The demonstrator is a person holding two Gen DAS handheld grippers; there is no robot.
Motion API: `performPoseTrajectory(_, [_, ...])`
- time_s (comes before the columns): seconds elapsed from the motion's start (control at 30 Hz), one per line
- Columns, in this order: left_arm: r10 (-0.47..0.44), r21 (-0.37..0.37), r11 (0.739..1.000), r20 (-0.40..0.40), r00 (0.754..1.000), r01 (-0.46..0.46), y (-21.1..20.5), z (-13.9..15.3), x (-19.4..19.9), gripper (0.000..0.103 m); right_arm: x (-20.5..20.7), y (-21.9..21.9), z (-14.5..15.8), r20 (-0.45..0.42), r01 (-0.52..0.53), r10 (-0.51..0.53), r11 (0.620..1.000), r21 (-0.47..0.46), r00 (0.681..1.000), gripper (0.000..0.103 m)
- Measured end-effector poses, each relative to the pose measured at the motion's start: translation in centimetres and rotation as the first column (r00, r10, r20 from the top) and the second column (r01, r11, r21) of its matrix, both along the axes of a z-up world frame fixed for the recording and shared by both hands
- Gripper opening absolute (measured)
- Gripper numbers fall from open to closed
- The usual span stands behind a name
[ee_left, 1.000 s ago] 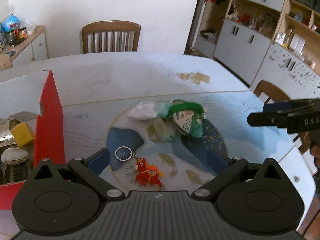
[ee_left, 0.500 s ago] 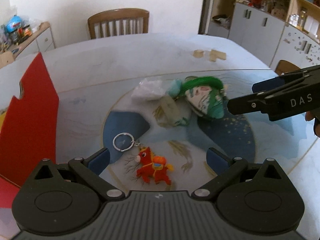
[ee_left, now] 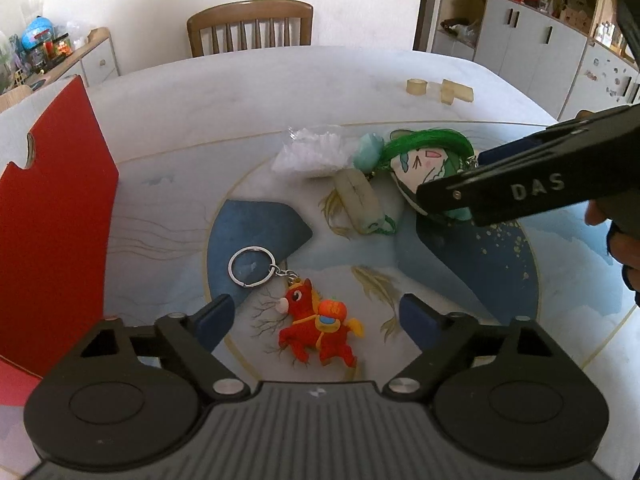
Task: Organize objects
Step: 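Grasp red horse keychain with left tool while right tool grasps green-haired plush doll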
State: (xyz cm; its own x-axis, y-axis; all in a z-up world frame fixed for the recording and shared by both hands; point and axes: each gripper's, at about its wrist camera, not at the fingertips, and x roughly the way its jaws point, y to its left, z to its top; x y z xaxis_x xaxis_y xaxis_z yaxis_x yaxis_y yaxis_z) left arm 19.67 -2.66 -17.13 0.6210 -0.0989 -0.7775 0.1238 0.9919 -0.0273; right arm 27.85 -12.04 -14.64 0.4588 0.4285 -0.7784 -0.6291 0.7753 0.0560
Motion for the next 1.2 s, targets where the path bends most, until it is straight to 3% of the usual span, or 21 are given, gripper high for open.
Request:
performPoseTrajectory(0.13, [-0.001,-0.001,1.0,-0.001,1.0,0.001,0.0,0.0,0.0,0.078,0.2,0.4,-0.2,0.006,0.01,-0.01,1.0,-0.01,1.0,0.073])
performPoseTrajectory(0.4, [-0.021,0.014,1.0,0.012,1.0,0.021,-0.3,0.2,-0.1,0.046,0.2,0.5,-0.2,0.011,0.019,-0.019,1.0,-0.019,1.0,0.057])
performPoseTrajectory(0.53, [-0.023,0.015,1.0,0.011,1.0,0.023,-0.3,0.4,0.1,0.036,0.1,0.4,-0.1,0.01,0.02,-0.02,1.0,-0.013,1.0,0.05])
performPoseTrajectory(0.97, [-0.012,-0.024,1.0,-0.009,1.0,0.011,0.6,1.0,-0.3,0.036,-1.5,-1.3,2.2,-0.005,0.047,-0.047,0.996,0.073,0.999,0.03])
performPoseTrajectory(1.0, [-0.008,-0.03,1.0,-0.009,1.0,0.007,0.7,1.1,-0.4,0.036,-1.7,-1.5,2.5,-0.009,0.048,-0.048,0.995,0.083,0.999,0.025])
performPoseTrajectory(1.03, [-0.004,-0.037,0.999,-0.009,1.0,0.004,0.8,1.3,-0.5,0.036,-1.9,-1.8,2.8,-0.011,0.049,-0.049,0.994,0.093,0.999,0.008])
performPoseTrajectory(1.2, [0.002,-0.066,0.998,-0.006,1.0,-0.002,1.6,2.4,-1.0,0.036,-3.0,-2.8,3.2,-0.038,0.021,-0.017,0.993,0.115,0.999,0.007])
